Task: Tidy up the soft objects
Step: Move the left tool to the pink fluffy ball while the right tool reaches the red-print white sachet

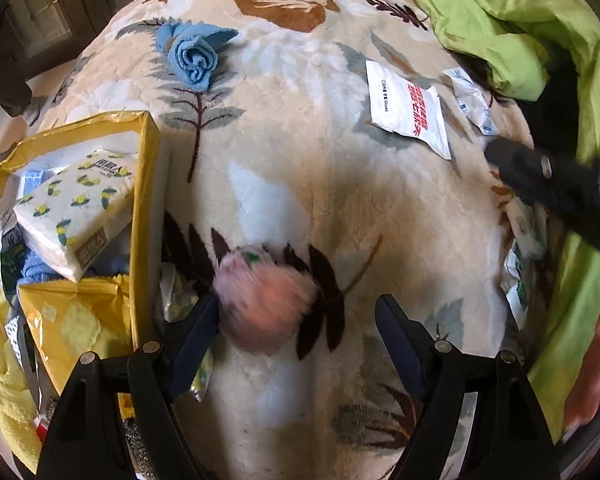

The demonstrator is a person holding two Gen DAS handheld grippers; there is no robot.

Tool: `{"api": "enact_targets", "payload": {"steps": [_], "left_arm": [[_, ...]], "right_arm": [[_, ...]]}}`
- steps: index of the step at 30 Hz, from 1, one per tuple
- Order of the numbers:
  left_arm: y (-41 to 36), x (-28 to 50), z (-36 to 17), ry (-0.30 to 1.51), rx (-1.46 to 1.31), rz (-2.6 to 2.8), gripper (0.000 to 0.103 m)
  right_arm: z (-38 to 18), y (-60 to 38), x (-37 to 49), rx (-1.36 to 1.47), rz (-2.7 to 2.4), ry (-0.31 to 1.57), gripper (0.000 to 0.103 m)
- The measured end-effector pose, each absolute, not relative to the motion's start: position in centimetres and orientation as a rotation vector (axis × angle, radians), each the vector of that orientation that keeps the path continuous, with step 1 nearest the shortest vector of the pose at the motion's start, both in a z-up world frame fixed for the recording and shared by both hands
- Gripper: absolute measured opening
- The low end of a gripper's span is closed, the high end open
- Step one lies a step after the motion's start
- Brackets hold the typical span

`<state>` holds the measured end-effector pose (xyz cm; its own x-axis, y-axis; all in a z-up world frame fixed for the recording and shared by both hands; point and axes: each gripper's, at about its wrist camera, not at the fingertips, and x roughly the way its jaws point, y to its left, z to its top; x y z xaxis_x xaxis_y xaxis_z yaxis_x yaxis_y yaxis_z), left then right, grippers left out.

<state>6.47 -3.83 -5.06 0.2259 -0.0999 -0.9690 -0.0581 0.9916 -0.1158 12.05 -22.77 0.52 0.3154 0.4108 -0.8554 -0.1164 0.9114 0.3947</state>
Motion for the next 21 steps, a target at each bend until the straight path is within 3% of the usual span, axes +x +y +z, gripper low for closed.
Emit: {"api": "enact_targets", "payload": {"steps": [2,3,15,18,21], "left_arm": [[-4.0,6.7,-5.2,1.344,-0.125,-0.017,0.080],[-4.1,6.9,-5.2,1.343,-0.117,-0.014,0.080],[-6.3,8.9,-6.7,1.373,-0.023,0.016,0.085],[-6.3,9.2,-6.8,1.388,-0.028,0.002,0.085],[-5.5,9.5,-6.4,1.399,-0.106,-0.055,0.084]], "right_arm": [[0.4,-22.6,13.5,0.298,0.343,1.192,0.042],[0.2,-22.4,14.3,0.302,0.335,1.196,0.050],[-3.3,-18.0,19.6,0.146,0.268,1.263,0.050],[-3.9,-16.6,19.9,0.086,0.273,1.254,0.059],[-4.2,-16.1,20.2,0.038,0.274,1.240,0.055]]}}
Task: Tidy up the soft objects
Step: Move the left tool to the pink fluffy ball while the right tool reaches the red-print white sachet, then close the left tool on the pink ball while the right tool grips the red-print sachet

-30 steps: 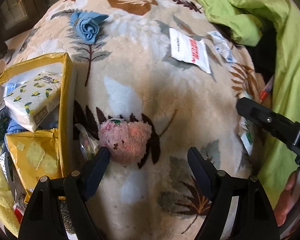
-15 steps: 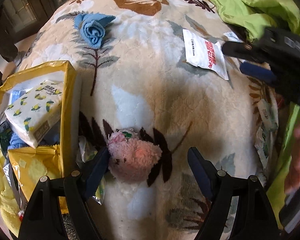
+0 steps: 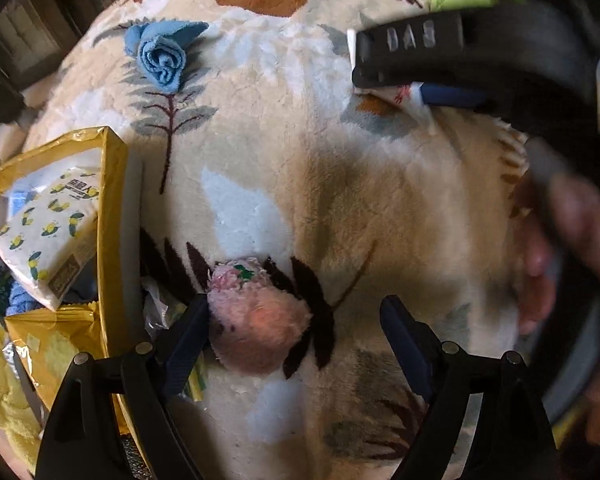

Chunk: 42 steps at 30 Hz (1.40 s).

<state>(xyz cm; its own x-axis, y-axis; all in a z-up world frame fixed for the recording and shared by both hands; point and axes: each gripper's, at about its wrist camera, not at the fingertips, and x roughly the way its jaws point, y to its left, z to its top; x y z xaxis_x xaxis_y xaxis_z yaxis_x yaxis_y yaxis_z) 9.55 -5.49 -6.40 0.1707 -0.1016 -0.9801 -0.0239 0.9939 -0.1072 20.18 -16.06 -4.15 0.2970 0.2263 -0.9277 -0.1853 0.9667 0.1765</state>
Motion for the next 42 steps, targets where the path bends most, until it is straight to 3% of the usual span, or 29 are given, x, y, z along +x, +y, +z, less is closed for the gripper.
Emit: {"api": "enact_targets", "payload": {"steps": [3,10,17,28,32,42], "left_arm": [[-4.9,10.0,-6.2,1.424,-0.147,-0.091,0.082],[-3.6,9.6,-6.0,1.409,-0.112,-0.043,0.039],[-2.8,8.2,-5.1,1.381,-0.083,-0.058,0.032],[-0.5,4.3,1.1,1.273,-0.132,-0.110,0.032],[2.0,2.0,3.3,1.238,-0.139,-0.061,0.032],[11.4,0.4,2.5,1.230,-0.202,0.148,0.032]], "right_arm": [[-4.0,-16.2,20.0,0.011,0.295,1.234,0.048],[-3.5,-19.6,17.9,0.119,0.316,1.219,0.046],[-2.6,-22.1,15.3,0.219,0.332,1.208,0.047],[1.6,-21.9,10.4,0.270,0.438,1.151,0.047],[3.0,-19.7,8.8,0.252,0.507,1.143,0.047],[4.8,-7.3,4.8,0.123,0.767,1.157,0.047]]}}
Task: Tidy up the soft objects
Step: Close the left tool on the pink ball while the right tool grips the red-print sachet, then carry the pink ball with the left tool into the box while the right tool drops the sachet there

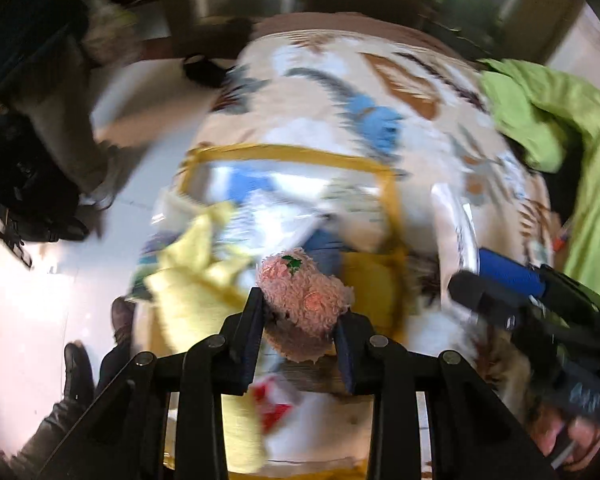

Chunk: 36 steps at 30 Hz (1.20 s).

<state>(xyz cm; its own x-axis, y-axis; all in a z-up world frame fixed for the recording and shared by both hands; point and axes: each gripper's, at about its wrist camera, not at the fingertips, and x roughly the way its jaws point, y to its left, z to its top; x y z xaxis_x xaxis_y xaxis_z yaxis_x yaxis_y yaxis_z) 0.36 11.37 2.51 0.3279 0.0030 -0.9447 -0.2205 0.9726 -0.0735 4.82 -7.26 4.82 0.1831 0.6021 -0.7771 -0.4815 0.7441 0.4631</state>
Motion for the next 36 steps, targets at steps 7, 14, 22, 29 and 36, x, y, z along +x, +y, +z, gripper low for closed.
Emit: {"api": "enact_targets", "payload": {"steps": [7,14,22,29,36], "left_arm": [[14.3,-0.8,-1.2,1.278,-0.238,0.235,0.032],[15.7,-1.3,-1.8,1.257,-0.384,0.197,0.038],[15.5,-2.2,1.9,1.186,-0.388,0.192,0.071],[15.3,-2.9,3.4,1.142,-0.328,0.235,0.071],[11.1,-3.0,3.9,1.084,-0.225,0.222,0.071]], "right_arm": [[2.9,0.3,3.2,-0.059,0.841,1.188,0.047],[1.1,2.4,1.9,-0.203,0.866,1.189,0.048],[3.2,0.2,2.0,-0.101,0.933,1.217,0.055],[4.4,-0.3,0.7,-0.078,0.967,1.210,0.055],[6.7,-6.8,-0.2,0.107,0.938,1.140,0.055]]}}
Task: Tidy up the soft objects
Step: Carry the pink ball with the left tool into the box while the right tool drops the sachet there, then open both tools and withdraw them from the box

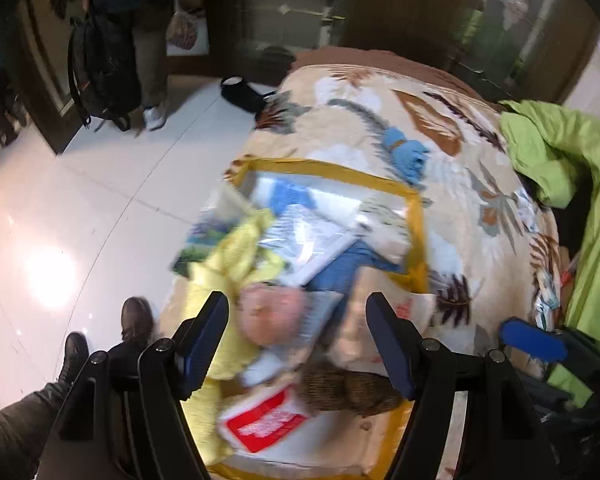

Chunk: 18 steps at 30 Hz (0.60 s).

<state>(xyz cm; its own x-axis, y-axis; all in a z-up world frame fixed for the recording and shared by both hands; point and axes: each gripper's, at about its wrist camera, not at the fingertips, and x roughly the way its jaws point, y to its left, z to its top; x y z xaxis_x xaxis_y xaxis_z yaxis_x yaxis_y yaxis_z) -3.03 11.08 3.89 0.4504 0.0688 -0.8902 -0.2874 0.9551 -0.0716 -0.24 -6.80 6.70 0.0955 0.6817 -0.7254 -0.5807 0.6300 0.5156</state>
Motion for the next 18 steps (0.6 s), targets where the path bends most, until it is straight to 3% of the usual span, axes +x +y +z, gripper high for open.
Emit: {"api": "enact_targets", "payload": {"steps": [18], "left_arm": [[-1.7,0.1,3.0,1.017,-0.041,0.064,0.071]], "right_arm": [[7.0,-27.4,1.5,0.372,0.467,1.077,0.055]]}}
